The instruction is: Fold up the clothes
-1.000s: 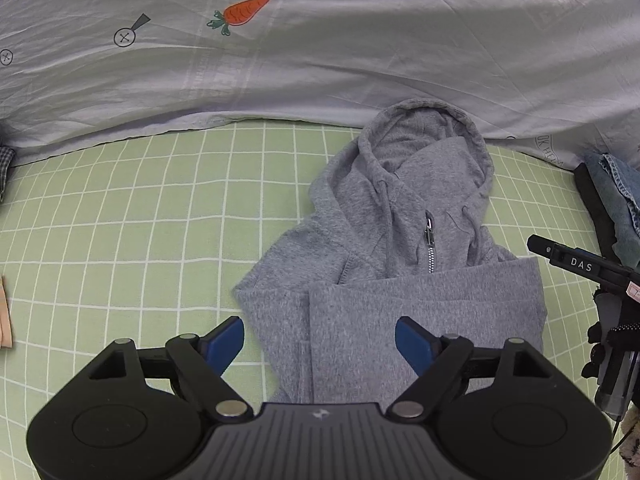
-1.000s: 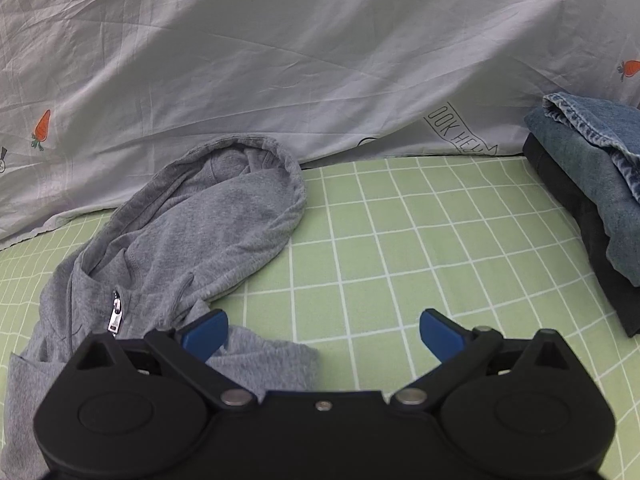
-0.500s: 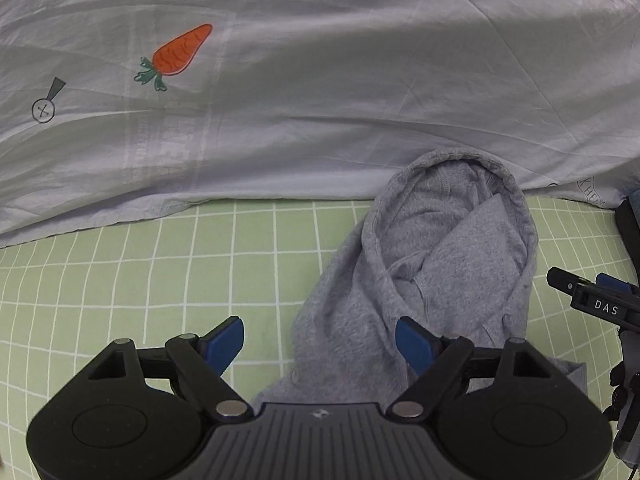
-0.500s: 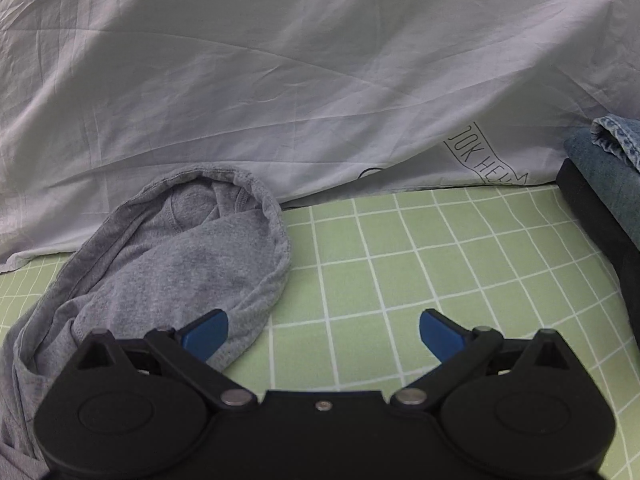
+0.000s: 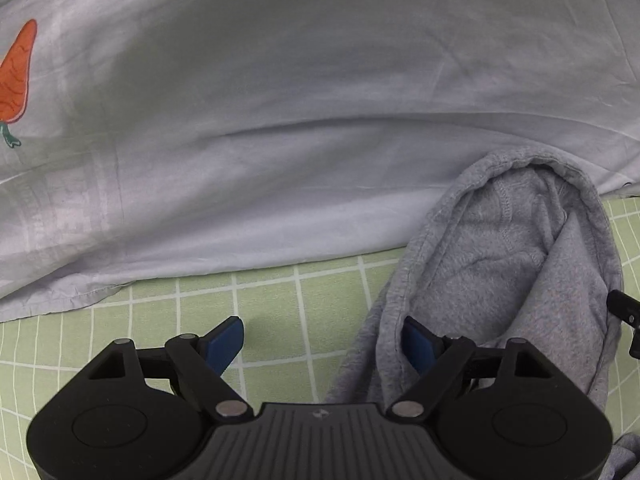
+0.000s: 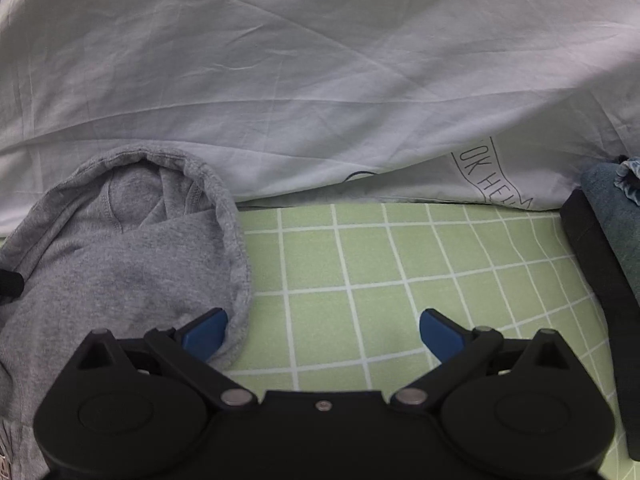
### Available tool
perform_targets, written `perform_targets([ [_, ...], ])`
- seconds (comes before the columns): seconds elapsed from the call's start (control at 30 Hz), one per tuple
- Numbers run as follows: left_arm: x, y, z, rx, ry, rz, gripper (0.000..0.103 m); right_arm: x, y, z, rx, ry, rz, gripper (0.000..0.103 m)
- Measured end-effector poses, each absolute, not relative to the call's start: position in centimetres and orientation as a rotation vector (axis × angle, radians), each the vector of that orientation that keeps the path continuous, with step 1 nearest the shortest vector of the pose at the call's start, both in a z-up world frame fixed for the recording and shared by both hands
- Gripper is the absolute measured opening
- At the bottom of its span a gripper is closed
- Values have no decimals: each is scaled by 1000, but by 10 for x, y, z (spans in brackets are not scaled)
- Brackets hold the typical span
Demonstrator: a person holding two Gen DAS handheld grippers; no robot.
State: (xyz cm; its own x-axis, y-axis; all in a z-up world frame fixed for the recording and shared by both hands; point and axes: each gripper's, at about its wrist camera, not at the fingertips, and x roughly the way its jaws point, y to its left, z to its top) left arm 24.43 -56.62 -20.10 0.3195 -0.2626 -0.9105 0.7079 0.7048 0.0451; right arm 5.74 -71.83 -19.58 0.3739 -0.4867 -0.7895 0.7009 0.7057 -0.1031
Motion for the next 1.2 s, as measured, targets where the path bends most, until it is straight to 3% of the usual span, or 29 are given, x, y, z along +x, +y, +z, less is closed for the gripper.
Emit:
perform_targets([
  [0.23, 248, -540, -179, 519, 963, -516, 85, 50, -709, -185, 169, 915, -864, 103],
  [0.43, 219, -499, -125, 495, 807, -512, 85, 18, -678, -135, 76, 765, -924, 103],
  [0.8, 143, -384, -58, 234, 736, -458, 85, -74, -594, -67, 19, 544, -967, 103],
  [1.2, 56, -300, -64, 236, 746, -470, 85, -157, -525, -79, -39, 579, -947, 103],
])
